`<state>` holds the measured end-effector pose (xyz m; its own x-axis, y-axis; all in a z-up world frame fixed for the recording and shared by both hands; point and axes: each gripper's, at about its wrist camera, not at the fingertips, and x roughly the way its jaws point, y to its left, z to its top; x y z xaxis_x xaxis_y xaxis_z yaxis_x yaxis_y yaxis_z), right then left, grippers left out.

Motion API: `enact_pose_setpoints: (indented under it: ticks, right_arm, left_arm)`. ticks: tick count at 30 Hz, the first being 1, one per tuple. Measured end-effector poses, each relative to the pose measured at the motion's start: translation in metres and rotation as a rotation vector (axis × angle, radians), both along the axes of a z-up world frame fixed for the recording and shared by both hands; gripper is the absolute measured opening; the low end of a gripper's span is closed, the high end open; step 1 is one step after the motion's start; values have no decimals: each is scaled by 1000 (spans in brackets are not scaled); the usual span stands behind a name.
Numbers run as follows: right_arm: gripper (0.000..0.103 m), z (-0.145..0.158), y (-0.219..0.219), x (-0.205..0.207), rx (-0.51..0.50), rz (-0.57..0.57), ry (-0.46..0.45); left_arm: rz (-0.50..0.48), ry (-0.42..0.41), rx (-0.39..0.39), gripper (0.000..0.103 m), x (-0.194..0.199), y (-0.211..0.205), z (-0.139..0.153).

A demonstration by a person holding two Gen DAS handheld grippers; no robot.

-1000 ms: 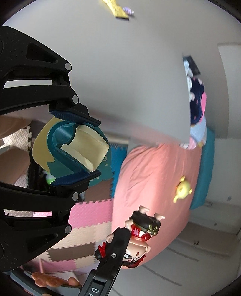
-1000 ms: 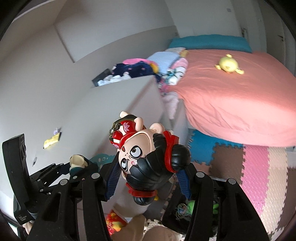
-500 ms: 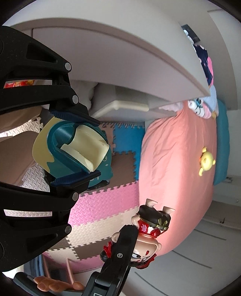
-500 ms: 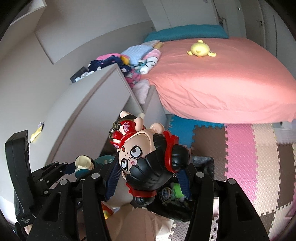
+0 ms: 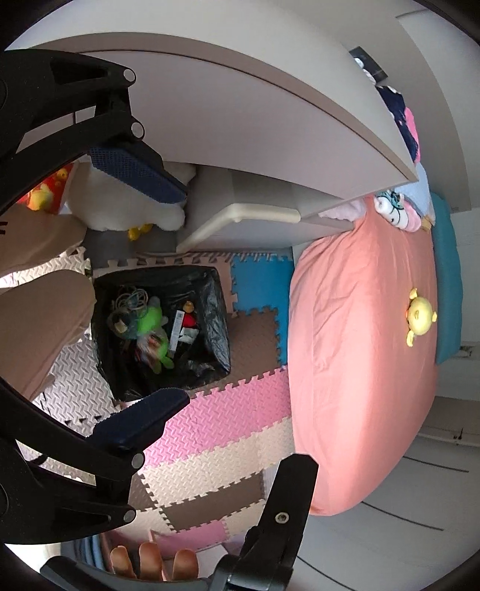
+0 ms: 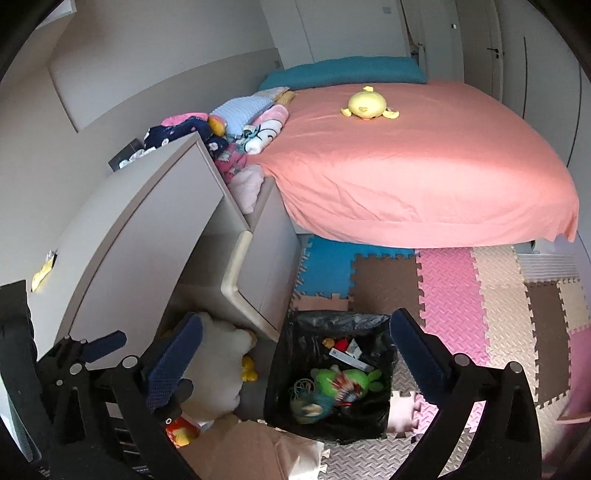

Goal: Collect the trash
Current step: 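Move both open grippers back over the desk toward the yellow packet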

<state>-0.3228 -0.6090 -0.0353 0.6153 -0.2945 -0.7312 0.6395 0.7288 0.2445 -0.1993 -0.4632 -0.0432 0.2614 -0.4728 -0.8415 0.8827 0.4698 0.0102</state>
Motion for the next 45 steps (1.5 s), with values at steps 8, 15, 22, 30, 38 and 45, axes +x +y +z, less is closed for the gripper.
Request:
enact_pose_setpoints:
  ticks: [8, 15, 22, 30, 38, 45]
  right_arm:
    - [101, -4, 3, 9, 1, 14, 14]
    - [101, 3, 13, 23, -9, 54, -12]
    - [101, 21, 31, 52, -7, 138, -76]
    - [101, 49, 72, 106, -33, 314, -102]
    - [101, 71, 106, 153, -23, 425, -125]
    - [101, 89, 127, 185, -38, 490, -136]
  left_arm:
    - [22, 15, -8, 97, 7, 9, 1]
    - [44, 20, -23, 97, 17, 19, 3]
    - [108, 31, -63, 97, 39, 39, 16]
    - [204, 87, -140, 96, 85, 88, 40]
    - [212, 96, -173, 96, 103, 113, 69]
    - [329, 32, -175, 96, 147, 162, 90]
